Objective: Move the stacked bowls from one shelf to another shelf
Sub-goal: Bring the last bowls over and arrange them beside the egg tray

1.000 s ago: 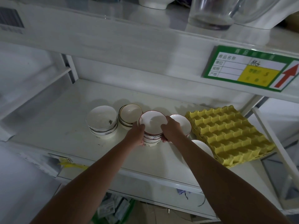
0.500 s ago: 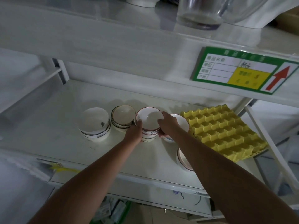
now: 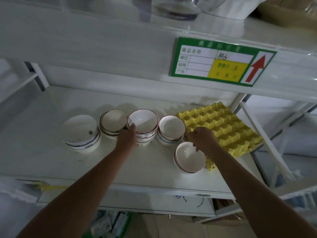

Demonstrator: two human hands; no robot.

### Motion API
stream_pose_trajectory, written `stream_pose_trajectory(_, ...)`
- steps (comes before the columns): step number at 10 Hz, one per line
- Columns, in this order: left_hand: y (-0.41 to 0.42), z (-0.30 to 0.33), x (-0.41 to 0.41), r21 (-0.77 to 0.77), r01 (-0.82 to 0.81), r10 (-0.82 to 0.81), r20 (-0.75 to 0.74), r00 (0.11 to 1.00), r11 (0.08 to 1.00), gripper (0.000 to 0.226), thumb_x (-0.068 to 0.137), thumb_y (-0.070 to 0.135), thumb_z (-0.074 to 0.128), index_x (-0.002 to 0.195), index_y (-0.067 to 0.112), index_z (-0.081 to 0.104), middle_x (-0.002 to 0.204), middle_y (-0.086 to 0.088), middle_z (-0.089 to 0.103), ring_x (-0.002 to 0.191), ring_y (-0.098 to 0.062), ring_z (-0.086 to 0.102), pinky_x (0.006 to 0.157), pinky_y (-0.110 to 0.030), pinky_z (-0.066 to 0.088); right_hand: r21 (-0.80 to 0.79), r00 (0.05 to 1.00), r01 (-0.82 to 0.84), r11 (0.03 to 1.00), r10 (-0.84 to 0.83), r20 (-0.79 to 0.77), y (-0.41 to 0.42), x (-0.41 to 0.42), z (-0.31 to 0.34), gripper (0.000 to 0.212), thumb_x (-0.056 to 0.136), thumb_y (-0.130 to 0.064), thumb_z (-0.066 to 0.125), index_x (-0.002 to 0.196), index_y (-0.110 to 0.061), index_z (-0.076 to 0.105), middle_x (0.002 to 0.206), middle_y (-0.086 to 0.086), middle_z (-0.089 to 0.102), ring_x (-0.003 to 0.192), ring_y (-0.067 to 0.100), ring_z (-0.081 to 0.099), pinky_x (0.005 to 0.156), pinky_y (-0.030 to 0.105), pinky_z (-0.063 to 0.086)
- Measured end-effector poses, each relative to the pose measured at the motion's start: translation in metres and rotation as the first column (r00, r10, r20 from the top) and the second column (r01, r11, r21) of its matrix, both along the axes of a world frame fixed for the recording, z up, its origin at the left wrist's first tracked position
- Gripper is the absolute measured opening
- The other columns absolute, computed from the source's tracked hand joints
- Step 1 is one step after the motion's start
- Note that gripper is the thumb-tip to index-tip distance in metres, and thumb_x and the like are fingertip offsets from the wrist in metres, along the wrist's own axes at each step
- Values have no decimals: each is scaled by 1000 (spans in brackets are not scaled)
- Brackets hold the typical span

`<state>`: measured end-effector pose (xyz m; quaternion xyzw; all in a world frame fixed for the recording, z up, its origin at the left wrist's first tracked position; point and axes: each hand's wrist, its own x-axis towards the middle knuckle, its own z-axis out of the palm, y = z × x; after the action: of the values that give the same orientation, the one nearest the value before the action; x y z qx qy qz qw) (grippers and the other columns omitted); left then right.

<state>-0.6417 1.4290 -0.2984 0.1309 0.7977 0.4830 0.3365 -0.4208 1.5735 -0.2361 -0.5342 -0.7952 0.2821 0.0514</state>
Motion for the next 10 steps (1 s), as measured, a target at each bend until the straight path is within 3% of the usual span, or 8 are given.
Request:
stream_pose_trajectory(1,-8,-5,12,-37,-74,72,-42,997,997,66,90,39,57,142,7,32,136,-23,51,119,-40,54,99,-45,48,-68,977,27,997,-12,214,-4,35,-11,32,97,-32,49,73,-12,58,62,4,64,51,20,63,51,26,53)
stream_pose_trajectory(2,-18,-18,34,-156,63,-97,-224,970,986,74,91,24,61,151,14,18,129,-29,43,108,-40,59,93,-40,50,-95,961,45,994,-17,278,-15,51,-21,34,97,-39,48,83,-9,57,61,6,68,44,20,68,54,31,58)
stream_pose_trajectory(3,-22,-14,52,-119,119,-133,-116,984,986,45,94,44,51,128,18,39,108,-22,56,80,-35,68,64,-35,55,-170,975,102,980,-64,213,-23,59,-28,37,96,-42,52,85,-7,57,62,12,71,47,25,71,61,37,63)
stream_pose_trajectory(4,-10,-13,74,-113,254,-249,52,967,961,49,95,54,42,110,8,43,86,-14,59,51,-24,64,44,-27,50,-216,969,167,962,-120,216,-25,62,-30,37,97,-39,52,87,-3,54,65,15,70,48,27,71,63,41,63)
stream_pose_trajectory(5,5,-11,95,-17,422,-403,266,876,907,43,96,52,43,122,18,41,90,-13,55,55,-26,64,47,-31,54,-419,962,268,867,-221,159,-31,63,-36,39,99,-33,53,111,4,47,75,22,68,41,26,67,44,31,57)
stream_pose_trajectory(6,18,-6,113,93,463,-458,408,789,881,36,99,48,41,127,25,37,107,-21,53,64,-31,64,53,-34,57,-475,951,282,834,-310,20,-35,60,-48,30,97,-18,50,113,8,45,77,24,68,46,29,69,46,34,59)
stream_pose_trajectory(8,27,-10,131,146,442,-465,280,840,885,36,97,28,50,132,18,49,124,-21,58,91,-36,69,77,-54,59,-494,913,255,831,-375,-160,-37,61,-64,46,82,-14,54,122,7,43,89,22,69,71,42,74,73,54,61)
stream_pose_trajectory(10,22,15,120,212,414,-456,218,863,885,25,94,33,57,116,23,60,121,-17,58,84,-37,72,72,-47,61,-541,904,205,816,-369,-215,-35,57,-31,28,91,-2,46,118,4,47,92,27,67,67,41,74,67,46,63)
